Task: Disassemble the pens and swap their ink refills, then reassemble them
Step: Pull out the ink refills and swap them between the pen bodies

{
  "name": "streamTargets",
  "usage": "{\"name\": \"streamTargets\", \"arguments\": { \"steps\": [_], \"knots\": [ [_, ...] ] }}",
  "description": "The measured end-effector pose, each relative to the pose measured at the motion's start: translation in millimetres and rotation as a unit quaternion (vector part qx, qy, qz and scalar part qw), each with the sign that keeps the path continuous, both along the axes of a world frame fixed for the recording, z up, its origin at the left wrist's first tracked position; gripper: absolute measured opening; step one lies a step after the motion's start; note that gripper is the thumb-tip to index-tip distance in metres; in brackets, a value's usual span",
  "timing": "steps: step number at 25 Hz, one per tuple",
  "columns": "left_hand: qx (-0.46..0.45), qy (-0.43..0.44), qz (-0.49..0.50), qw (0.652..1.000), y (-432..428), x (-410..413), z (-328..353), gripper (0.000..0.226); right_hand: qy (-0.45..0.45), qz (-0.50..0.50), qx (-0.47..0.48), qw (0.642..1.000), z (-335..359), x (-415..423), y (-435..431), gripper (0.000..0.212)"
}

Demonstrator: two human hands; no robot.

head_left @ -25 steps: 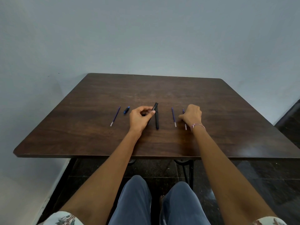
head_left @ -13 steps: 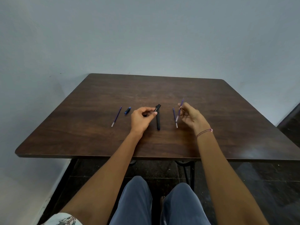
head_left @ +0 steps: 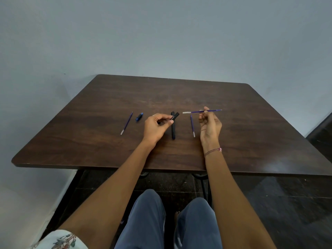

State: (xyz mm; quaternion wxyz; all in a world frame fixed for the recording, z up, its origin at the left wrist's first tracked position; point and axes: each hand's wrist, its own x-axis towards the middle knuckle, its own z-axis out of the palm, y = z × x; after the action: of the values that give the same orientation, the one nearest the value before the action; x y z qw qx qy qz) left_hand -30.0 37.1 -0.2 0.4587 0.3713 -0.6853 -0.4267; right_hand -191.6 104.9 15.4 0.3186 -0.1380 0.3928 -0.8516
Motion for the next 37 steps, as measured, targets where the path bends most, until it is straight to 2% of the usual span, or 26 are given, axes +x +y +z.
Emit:
{"name": "streamTargets", "arguments": {
  "steps": [4,10,16,21,27,32,37],
  "knots": [
    [-0.01,-0.009,0.002,1.0,0.8,0.0,-1.2,0.02,0.049,0.015,0.006,0.999,-1.9,2.9,1.2,0.016],
    [-0.028,-0.012,-0.007,1.0,1.7,0.0,-1.4,0.022,0.073,0.012,0.008,0.997,-2.4,2.8,2.0,0.016],
    [-0.042,-0.033,-0.006,0.999,1.5,-0.2,-1.6,0.023,0.19,0.034,0.039,0.98,-6.5,5.6,-1.5,0.016],
    [-0.052,-0.027,-0.016,0.998,3.9,-0.6,-1.0,0.023,0.313,0.085,0.081,0.942,-10.6,12.5,-3.7,0.011],
    [-0.047,-0.019,-0.016,0.999,3.1,-0.7,-2.0,0.024,0.259,0.037,0.05,0.964,-4.9,10.9,-1.8,0.019],
    [-0.06,-0.007,-0.017,0.998,2.8,-1.7,-4.5,0.026,0.299,0.017,0.067,0.952,-6.6,11.9,-0.3,0.007],
    [-0.054,0.004,-0.011,0.998,3.3,-1.3,-3.1,0.024,0.312,0.02,0.077,0.947,-7.4,12.2,-1.4,0.006]
  ]
}}
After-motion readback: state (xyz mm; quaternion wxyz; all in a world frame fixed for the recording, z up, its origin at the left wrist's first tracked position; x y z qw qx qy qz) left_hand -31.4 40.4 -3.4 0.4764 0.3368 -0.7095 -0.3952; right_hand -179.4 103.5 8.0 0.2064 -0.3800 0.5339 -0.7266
